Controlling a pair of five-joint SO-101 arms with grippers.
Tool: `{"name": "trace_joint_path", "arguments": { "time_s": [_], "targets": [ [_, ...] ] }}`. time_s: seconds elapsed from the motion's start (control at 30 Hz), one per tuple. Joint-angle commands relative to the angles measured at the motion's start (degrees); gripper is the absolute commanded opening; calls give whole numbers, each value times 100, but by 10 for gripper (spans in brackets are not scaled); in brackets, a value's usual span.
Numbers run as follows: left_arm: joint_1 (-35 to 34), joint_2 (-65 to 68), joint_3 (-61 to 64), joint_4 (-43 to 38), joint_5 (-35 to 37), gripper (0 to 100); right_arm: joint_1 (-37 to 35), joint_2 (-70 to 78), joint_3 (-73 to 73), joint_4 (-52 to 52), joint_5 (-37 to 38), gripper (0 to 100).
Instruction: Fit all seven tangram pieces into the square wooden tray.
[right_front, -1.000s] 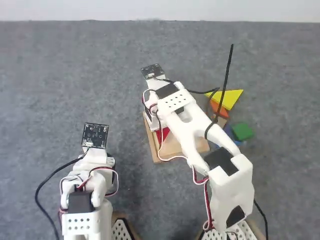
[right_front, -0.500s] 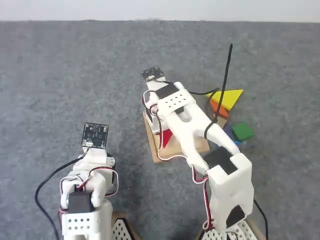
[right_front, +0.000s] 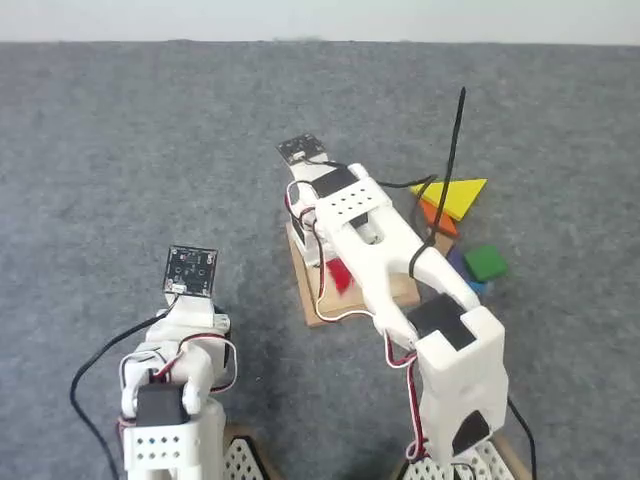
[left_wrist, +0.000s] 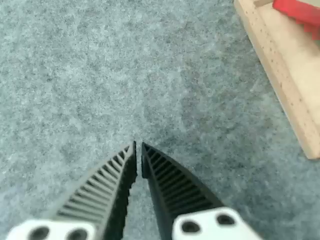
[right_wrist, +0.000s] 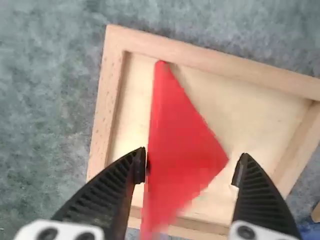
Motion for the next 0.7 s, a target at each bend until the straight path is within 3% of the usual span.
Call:
{"name": "trace_joint_path", "arguments": {
  "time_s": [0.0,0.17,0.3,0.43,0.53,0.67],
  "targets": [
    [26,-97,-57,18,-9,21,-75,-936,132,-22,158,273],
    [26,-97,-57,18,-9,21,-101,-2440,1213,-382,536,273],
    [26,-97,-57,18,-9,21,488,-3345,2198,-971,738,273],
    [26,-97,-57,18,-9,21,1209,-3275,3200,-2308,738,270],
    [26,-97,-57,18,-9,21,1349,-3002,3552,-2985,879,257],
    [26,-97,-57,18,-9,21,1314,-2774,3543,-3029,958,131]
  ]
}}
